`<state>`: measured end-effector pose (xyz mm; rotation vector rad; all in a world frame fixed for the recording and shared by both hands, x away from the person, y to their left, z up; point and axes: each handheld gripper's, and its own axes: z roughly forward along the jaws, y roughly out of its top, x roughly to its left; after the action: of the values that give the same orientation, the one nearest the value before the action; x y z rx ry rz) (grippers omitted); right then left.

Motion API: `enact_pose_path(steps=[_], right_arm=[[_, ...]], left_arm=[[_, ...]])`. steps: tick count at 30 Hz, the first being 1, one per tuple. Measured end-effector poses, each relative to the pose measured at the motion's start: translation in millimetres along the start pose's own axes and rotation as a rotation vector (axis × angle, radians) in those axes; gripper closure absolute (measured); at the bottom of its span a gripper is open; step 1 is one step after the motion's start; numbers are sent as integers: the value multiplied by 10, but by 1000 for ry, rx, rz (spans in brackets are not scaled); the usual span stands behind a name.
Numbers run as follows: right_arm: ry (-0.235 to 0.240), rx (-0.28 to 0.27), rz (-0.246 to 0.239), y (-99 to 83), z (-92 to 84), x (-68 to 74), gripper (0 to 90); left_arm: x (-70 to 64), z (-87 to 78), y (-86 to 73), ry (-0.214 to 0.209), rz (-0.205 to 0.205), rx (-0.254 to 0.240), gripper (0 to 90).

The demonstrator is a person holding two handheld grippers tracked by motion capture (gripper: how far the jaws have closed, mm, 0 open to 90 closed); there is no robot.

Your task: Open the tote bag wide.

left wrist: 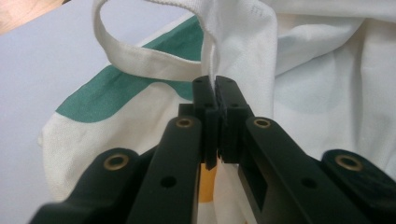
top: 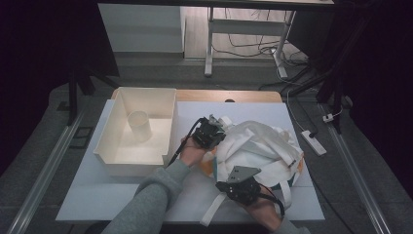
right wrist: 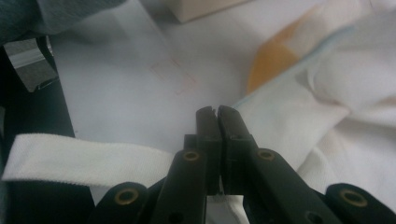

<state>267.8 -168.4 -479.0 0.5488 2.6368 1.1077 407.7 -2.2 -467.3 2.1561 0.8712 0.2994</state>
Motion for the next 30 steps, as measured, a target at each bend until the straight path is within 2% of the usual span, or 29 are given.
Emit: enact_pose_path(steps=[4, 7, 13, 22, 30], right_arm=[[-9, 14, -32, 14, 34, 81, 881], [19, 43, -13, -20, 137, 72, 881], [49, 96, 12, -99, 289, 9, 880], [87, 79, 46, -145, 315, -71, 879], [93, 58, 47, -148, 293, -79, 867]], left_arm=[[10, -3, -39, -12, -2, 17, 878], [-15, 31, -85, 4, 16, 29, 878], [29, 153, -159, 7, 5, 71, 877], [61, 226, -198, 0, -16, 86, 874], [45, 117, -174, -7, -24, 46, 838]])
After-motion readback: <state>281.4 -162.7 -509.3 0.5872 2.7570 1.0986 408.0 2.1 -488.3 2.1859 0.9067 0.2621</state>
